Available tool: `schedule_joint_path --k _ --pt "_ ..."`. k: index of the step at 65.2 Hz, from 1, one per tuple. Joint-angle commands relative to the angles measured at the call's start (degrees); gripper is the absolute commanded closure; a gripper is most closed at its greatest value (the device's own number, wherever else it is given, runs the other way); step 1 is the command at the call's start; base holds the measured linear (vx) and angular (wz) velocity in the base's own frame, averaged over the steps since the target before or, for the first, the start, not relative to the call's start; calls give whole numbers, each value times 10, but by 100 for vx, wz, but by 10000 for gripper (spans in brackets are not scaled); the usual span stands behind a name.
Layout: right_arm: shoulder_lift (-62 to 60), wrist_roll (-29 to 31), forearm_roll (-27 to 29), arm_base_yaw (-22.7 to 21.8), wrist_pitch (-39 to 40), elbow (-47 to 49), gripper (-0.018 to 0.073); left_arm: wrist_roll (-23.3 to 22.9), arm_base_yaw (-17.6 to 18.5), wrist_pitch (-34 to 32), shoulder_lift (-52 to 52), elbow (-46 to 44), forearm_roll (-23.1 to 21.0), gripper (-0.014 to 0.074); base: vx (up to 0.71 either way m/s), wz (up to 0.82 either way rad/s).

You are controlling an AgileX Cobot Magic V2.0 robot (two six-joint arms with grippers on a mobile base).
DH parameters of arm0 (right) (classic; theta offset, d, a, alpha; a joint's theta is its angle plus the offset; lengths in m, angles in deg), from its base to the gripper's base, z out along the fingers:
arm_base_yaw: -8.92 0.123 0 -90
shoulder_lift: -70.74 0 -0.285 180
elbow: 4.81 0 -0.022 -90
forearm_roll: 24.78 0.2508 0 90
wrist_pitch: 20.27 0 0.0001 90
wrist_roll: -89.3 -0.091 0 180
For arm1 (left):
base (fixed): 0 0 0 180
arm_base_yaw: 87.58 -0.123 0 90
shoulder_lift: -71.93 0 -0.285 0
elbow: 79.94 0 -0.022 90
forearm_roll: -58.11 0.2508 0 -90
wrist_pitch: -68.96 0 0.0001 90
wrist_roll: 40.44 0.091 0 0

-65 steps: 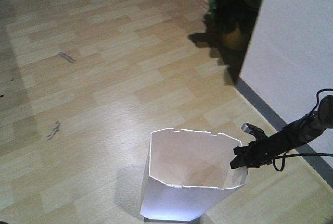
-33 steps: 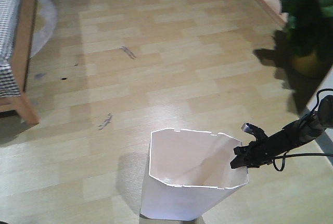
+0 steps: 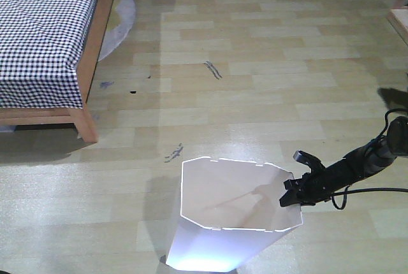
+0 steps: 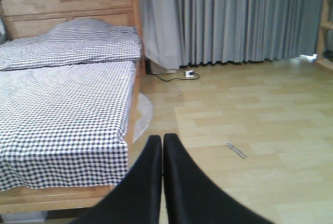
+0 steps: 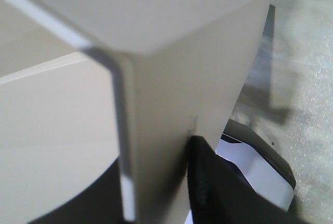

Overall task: Move trash bin to bedside with robot
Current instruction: 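Carry the bin in the right gripper while turning toward the bed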

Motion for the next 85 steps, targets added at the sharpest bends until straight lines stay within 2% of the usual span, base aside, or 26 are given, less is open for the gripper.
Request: schedule_joint_path --k 1,30,85 --pt "-49 10 38 -4 -123 5 564 -3 0 -41 -3 -12 -3 603 17 20" --pt "-49 10 38 -4 -123 5 564 -3 0 -41 -3 -12 -3 603 20 12" --pt "-49 10 38 -4 -123 5 564 -3 0 -41 -3 -12 -3 603 28 -5"
